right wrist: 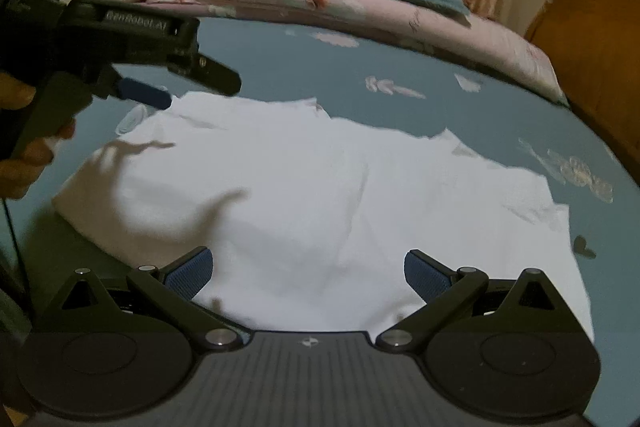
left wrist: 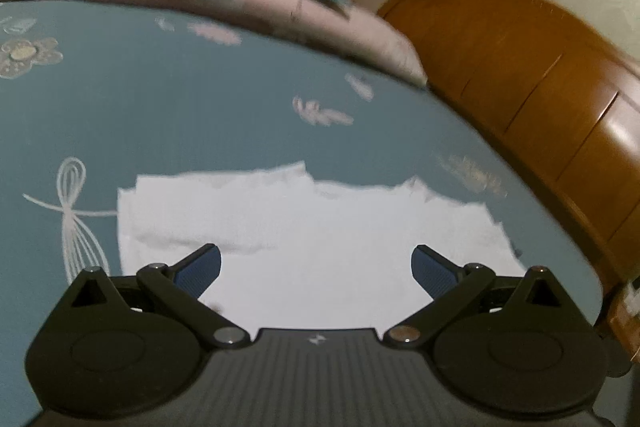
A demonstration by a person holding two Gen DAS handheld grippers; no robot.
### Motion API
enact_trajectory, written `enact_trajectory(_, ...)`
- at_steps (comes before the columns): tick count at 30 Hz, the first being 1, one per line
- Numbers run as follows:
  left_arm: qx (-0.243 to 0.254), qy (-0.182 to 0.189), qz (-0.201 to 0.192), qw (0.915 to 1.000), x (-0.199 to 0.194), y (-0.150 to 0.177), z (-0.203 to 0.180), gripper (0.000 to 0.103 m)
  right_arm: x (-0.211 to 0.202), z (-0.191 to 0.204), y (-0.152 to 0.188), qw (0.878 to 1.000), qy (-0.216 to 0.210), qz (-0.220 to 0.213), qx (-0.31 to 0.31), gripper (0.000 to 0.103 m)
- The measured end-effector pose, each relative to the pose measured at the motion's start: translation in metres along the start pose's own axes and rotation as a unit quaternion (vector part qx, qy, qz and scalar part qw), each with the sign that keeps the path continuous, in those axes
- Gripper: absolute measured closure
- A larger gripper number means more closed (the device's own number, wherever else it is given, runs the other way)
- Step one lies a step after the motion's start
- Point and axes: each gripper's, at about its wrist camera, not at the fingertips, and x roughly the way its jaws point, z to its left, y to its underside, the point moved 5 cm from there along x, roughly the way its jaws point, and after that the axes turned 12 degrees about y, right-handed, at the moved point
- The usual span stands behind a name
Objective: Fold clothes
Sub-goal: 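Roll the left gripper sideways and lower it to the shirt's edge while the right gripper approaches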
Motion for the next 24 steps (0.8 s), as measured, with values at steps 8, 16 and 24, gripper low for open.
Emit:
enact_trajectory(8,-0.131,-0.037,-0.054,0.9892,-0.074,0.028,0.035,0.002,-0.008,-0.020,0.016,0.999,-0.036,-0.007,0.035,0.000)
enact_trajectory(16,-0.325,0.007,-0.077,0.9425,-0.114,0.077,0.060,0.002,-0.008,-0.028,0.032,0.994,-0.079,-0.001,0.078,0.000)
enact_trajectory(24,-0.406,0.009,-0.053,0.9121,-0.080,0.104,0.069,0.002,-0.017,-0.043,0.029,0.992,-0.071,-0.011,0.101,0.000)
